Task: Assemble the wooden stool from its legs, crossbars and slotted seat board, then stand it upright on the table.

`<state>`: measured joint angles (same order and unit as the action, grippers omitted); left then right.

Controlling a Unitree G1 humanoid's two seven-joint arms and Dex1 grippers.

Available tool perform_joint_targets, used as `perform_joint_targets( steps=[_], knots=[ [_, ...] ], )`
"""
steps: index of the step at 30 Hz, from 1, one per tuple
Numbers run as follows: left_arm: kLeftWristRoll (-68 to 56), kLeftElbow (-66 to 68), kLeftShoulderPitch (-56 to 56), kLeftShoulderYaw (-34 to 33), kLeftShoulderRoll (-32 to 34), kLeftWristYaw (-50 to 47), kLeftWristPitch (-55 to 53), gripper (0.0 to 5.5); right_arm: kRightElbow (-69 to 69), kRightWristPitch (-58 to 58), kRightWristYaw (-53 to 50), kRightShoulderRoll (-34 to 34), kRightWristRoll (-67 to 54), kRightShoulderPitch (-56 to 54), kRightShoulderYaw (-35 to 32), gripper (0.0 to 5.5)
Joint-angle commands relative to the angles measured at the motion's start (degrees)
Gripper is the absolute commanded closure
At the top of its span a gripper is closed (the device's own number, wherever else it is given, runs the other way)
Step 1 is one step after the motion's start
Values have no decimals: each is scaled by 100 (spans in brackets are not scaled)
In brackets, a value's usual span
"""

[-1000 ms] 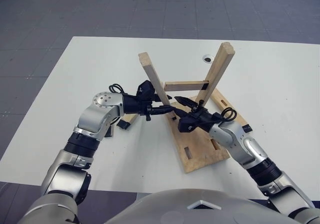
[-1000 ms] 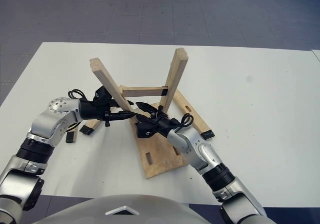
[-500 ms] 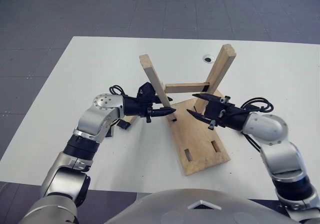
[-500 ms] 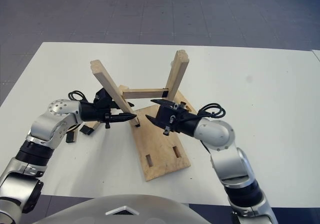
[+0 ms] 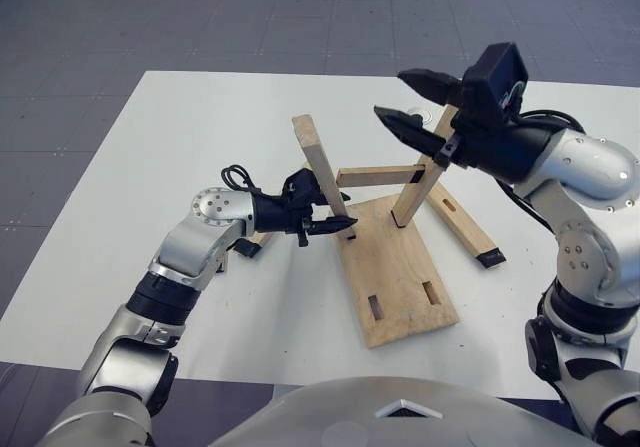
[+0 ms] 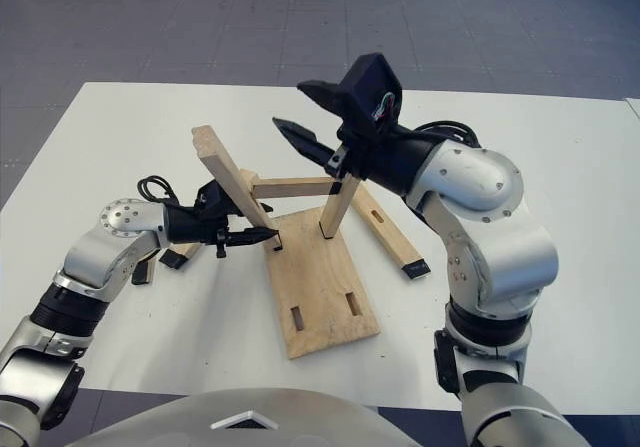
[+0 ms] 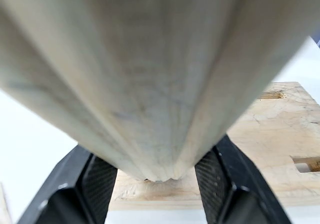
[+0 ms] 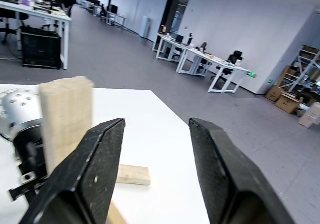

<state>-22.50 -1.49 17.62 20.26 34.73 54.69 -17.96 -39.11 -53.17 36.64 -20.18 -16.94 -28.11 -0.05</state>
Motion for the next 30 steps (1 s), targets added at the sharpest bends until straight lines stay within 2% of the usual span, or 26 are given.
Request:
perform_joint_targets(
  steps=[1,5,12,17,23,30],
  knots=[
    [1390,617,-587,745,192,-1012,-1173,345,471,439,-459,-64,412,-28,380,316],
    [1327,759,-737,784,168,-1174,-1103,345,639,809,-859,-27,770,133,670,316],
    [1294,888,-700,859,113,-1408,-1129,345,1108,1853,-1295,-68,1681,186,1521,438],
    [1197,829,-644,827,153,-1462,-1151,345,1062,2342,-1327,32,1917,139,1771,538],
    [1184,857,-557,853,96,-1473,-1173,345,1110,2609,-1160,94,1969,114,1964,540],
    [1162,831,-584,848,122,-1466,-1168,345,1618,1289,-58,-472,1382,1086,2679,540]
  ],
)
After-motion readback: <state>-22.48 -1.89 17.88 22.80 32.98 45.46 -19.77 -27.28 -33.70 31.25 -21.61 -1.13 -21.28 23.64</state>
